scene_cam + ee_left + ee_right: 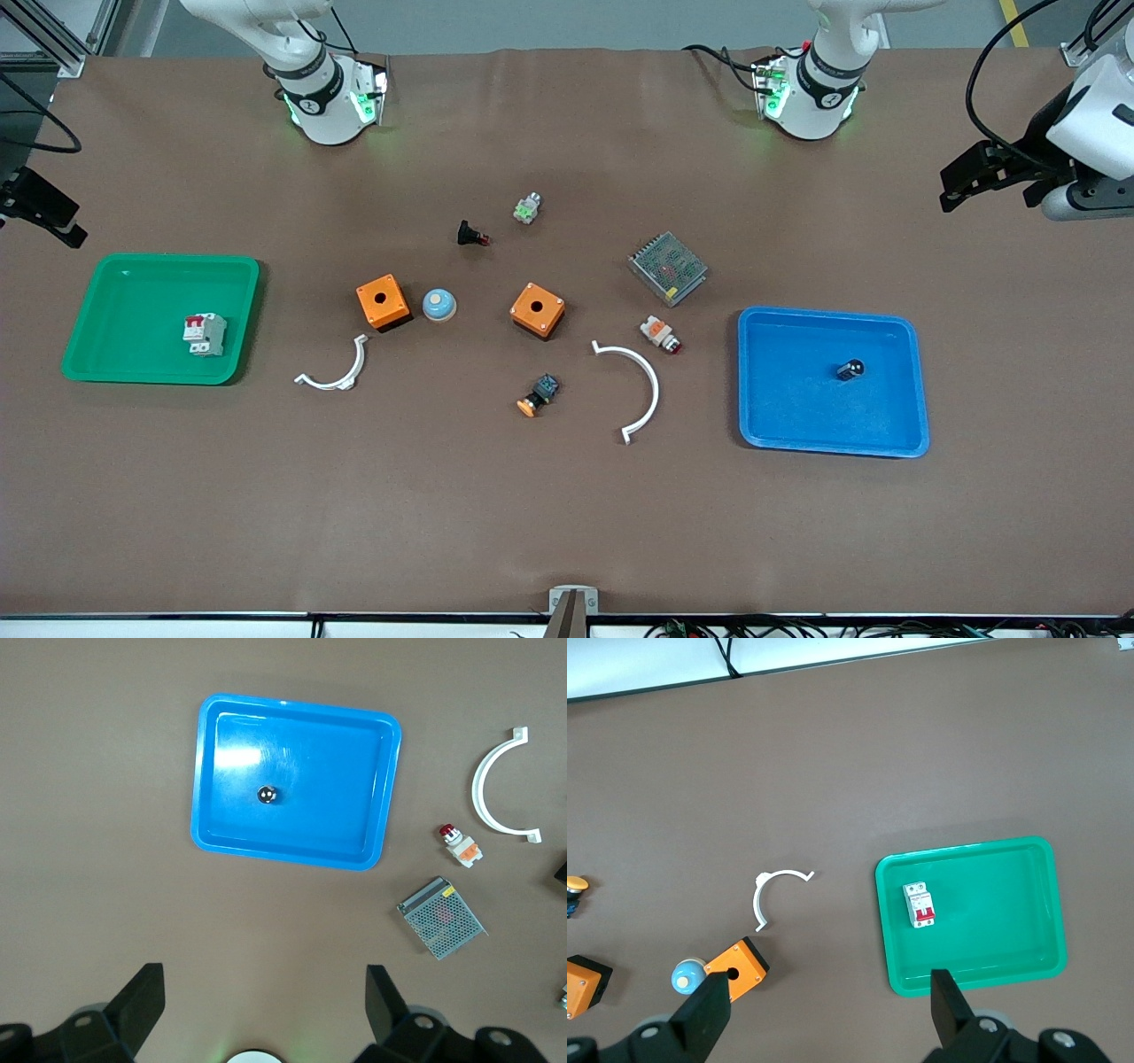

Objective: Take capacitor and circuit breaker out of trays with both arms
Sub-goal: 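Reach the left gripper toward the blue tray while the right gripper reaches the green tray, then grasp the black capacitor with the left gripper while the right gripper grasps the breaker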

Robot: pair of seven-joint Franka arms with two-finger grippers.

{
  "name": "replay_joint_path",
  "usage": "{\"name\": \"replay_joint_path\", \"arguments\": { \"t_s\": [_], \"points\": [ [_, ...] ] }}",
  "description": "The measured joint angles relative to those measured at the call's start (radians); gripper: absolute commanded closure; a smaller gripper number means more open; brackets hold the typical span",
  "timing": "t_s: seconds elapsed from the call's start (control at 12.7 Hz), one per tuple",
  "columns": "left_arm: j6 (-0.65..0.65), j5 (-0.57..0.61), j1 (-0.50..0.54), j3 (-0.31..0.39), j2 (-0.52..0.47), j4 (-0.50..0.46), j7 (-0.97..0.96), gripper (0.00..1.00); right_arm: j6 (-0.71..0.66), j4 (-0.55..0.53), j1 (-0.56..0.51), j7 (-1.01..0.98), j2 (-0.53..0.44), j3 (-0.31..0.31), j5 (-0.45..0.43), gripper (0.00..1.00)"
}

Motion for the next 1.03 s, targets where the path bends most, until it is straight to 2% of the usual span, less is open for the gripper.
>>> {"name": "replay_joint_path", "arguments": {
  "t_s": [0.32, 0.63, 0.79, 1.03],
  "points": [
    [-0.001, 0.001, 0.001, 0.004, 0.012, 0.0, 0.0, 0.0, -0.006, -0.002, -0.01, 0.0, 0.001, -0.004, 0.0, 0.0],
    [0.02, 0.005, 0.006, 0.008, 0.12, -0.004, 0.0, 0.0, -0.014, -0.023, -0.041, -0.03, 0.046, -0.006, 0.0, 0.0],
    [0.149, 0.007, 0.007, 0.009, 0.202, -0.05, 0.0, 0.0, -0.004, -0.062, -0.093, -0.145, 0.109, -0.008, 0.0, 0.0],
    [0.424, 0.008, 0.007, 0.009, 0.259, -0.232, 0.0, 0.0, 0.088, -0.137, -0.163, -0.207, 0.225, -0.01, 0.0, 0.0]
  ]
}}
